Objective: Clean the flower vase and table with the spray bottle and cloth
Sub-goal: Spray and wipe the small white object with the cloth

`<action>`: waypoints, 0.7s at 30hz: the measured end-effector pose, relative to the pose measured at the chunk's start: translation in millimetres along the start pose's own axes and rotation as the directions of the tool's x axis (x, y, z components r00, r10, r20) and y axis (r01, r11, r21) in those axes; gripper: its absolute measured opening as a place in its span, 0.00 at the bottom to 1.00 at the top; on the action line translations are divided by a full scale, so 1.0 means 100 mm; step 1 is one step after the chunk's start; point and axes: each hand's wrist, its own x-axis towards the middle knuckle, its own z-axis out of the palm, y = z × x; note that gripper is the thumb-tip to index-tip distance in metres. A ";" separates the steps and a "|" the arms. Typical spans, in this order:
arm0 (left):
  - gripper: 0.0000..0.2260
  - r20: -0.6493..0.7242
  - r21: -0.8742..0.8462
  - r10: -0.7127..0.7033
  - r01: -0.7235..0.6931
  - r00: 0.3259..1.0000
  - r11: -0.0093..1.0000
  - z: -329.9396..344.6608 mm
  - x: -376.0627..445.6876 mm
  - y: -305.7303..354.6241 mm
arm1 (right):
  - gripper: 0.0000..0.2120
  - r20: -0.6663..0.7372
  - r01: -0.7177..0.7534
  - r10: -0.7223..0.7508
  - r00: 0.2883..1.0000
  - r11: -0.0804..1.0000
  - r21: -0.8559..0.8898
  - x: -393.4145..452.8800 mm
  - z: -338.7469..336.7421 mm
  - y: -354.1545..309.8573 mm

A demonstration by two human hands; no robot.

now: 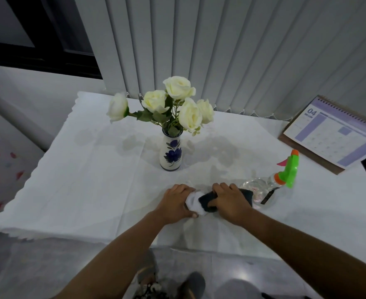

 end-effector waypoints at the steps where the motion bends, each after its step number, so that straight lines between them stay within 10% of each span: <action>1: 0.38 0.005 0.009 0.003 -0.003 1.000 1.000 0.00 0.01 0.00 | 0.16 0.006 0.037 -0.036 0.999 0.997 -0.064 0.08 -0.07 0.06; 8: 0.36 -0.001 0.046 -0.012 0.012 1.000 0.999 0.00 0.05 0.00 | 0.18 -0.002 0.216 -0.222 0.975 0.953 -0.210 0.44 -0.28 0.15; 21: 0.35 -0.032 0.029 0.023 -0.022 0.999 0.999 0.04 0.03 -0.06 | 0.18 0.088 -0.255 0.240 0.967 0.915 0.314 -0.06 0.21 -0.43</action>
